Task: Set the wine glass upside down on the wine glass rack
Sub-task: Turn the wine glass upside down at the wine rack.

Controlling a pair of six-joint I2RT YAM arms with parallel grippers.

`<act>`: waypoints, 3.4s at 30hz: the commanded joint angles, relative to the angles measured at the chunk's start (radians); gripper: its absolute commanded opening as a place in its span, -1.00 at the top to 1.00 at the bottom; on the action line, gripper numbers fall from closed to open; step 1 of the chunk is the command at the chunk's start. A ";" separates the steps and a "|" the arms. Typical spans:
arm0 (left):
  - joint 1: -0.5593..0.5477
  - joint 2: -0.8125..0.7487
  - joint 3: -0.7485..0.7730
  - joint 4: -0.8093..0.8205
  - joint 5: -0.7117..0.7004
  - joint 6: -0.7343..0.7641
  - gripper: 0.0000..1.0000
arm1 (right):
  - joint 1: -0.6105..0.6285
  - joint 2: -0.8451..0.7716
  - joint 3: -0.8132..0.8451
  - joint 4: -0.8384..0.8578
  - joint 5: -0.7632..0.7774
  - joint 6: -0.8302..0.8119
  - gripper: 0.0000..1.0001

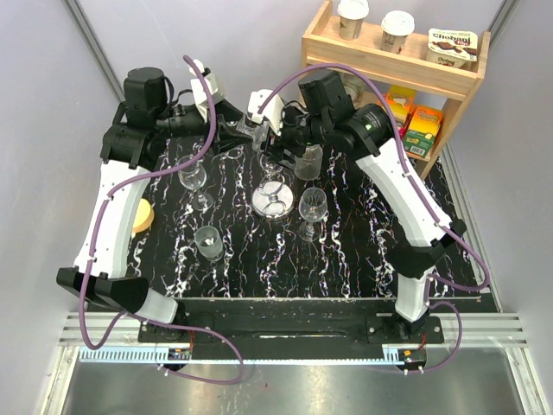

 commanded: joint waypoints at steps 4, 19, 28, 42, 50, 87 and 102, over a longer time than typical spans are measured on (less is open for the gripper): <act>-0.020 -0.018 0.033 0.010 0.065 -0.029 1.00 | -0.002 0.014 0.019 0.064 0.061 -0.036 -0.34; -0.019 -0.097 -0.023 0.068 0.054 -0.069 -0.13 | -0.004 -0.064 -0.070 0.150 0.110 0.091 0.95; -0.008 -0.128 -0.048 0.156 0.077 -0.176 -0.98 | -0.004 -0.197 -0.278 0.294 0.144 0.163 1.00; 0.040 -0.190 -0.120 0.249 0.063 -0.270 -0.98 | -0.004 -0.512 -0.719 0.546 0.239 0.212 1.00; 0.040 -0.202 -0.148 0.286 0.020 -0.296 -0.98 | -0.030 -0.604 -0.887 0.661 0.228 0.280 1.00; 0.040 -0.240 -0.241 0.320 -0.044 -0.278 -0.98 | -0.059 -0.598 -1.348 1.219 0.135 0.473 1.00; 0.040 -0.228 -0.287 0.337 -0.060 -0.259 -0.98 | -0.059 -0.524 -1.401 1.387 0.055 0.550 1.00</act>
